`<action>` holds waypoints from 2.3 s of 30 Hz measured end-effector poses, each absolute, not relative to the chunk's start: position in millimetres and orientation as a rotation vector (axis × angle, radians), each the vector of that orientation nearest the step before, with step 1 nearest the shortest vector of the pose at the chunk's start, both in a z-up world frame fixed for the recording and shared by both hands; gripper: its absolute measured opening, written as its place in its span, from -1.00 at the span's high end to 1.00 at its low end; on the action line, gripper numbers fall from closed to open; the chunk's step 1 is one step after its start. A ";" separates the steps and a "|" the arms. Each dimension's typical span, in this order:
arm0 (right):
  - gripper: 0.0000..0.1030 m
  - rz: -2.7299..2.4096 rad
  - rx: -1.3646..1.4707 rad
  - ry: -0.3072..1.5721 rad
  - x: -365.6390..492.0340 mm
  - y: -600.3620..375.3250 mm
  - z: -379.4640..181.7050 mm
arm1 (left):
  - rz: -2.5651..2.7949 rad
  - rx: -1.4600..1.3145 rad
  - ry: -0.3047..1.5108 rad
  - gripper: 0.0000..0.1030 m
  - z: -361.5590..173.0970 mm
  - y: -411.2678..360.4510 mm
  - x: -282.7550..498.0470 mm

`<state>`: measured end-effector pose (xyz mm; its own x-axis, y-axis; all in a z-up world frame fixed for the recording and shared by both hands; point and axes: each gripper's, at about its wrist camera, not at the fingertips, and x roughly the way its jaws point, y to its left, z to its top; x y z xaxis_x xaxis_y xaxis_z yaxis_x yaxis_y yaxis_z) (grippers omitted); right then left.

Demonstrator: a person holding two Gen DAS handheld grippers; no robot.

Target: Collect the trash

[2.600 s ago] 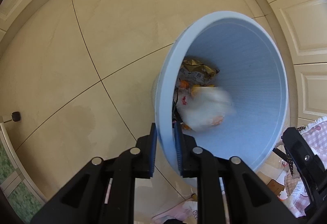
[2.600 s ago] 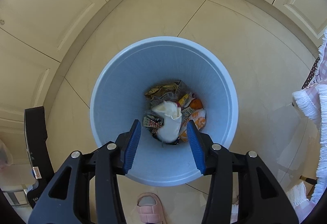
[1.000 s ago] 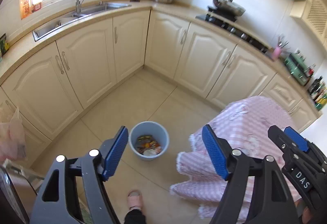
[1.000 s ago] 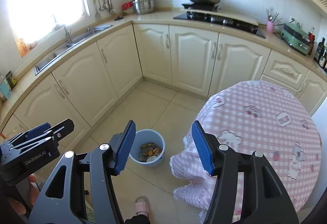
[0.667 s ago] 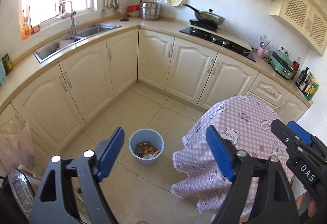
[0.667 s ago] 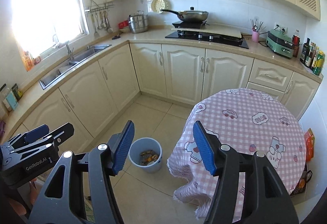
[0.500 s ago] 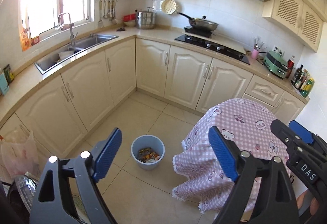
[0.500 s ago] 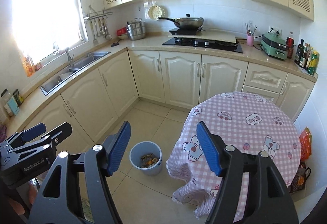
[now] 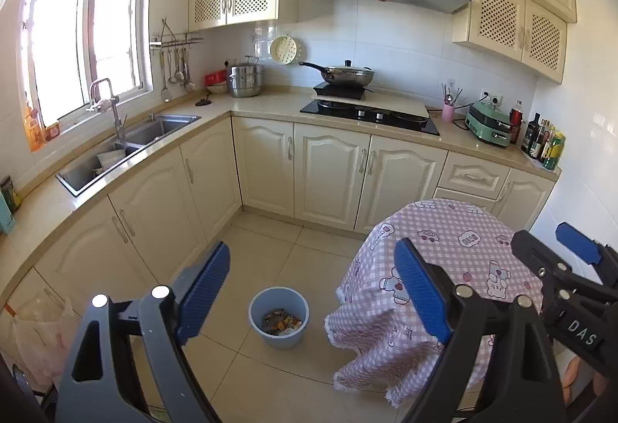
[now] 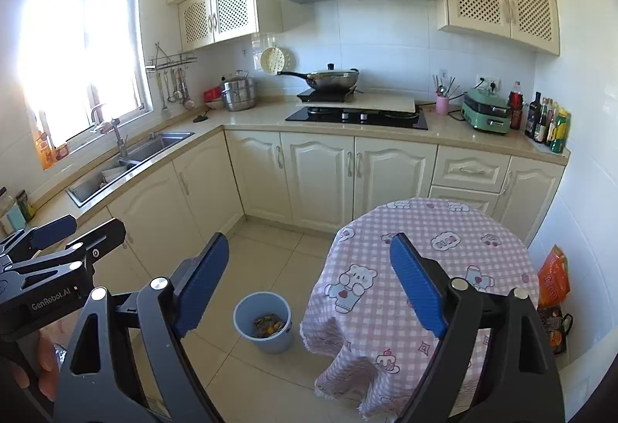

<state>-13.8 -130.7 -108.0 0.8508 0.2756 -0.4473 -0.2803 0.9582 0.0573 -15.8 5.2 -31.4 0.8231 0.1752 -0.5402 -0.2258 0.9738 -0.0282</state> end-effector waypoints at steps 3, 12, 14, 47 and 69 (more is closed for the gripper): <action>-0.61 0.286 -0.006 0.454 -18.6 -134.8 -104.0 | 0.217 -0.062 0.549 -0.66 -27.0 2.1 -17.4; -0.81 0.265 -0.004 0.433 -26.9 -141.6 -101.6 | 0.218 -0.041 0.528 -0.68 -21.7 -8.8 -25.4; -0.81 0.267 -0.007 0.432 -26.7 -141.4 -100.9 | 0.220 -0.040 0.524 -0.68 -20.8 -9.9 -26.2; -0.83 0.298 -0.016 0.458 -20.5 -124.4 -100.6 | 0.243 -0.042 0.506 -0.75 -23.6 -2.5 -27.6; -0.83 0.307 -0.023 0.476 -18.6 -116.0 -104.8 | 0.240 -0.059 0.529 -0.75 -26.9 3.9 -20.7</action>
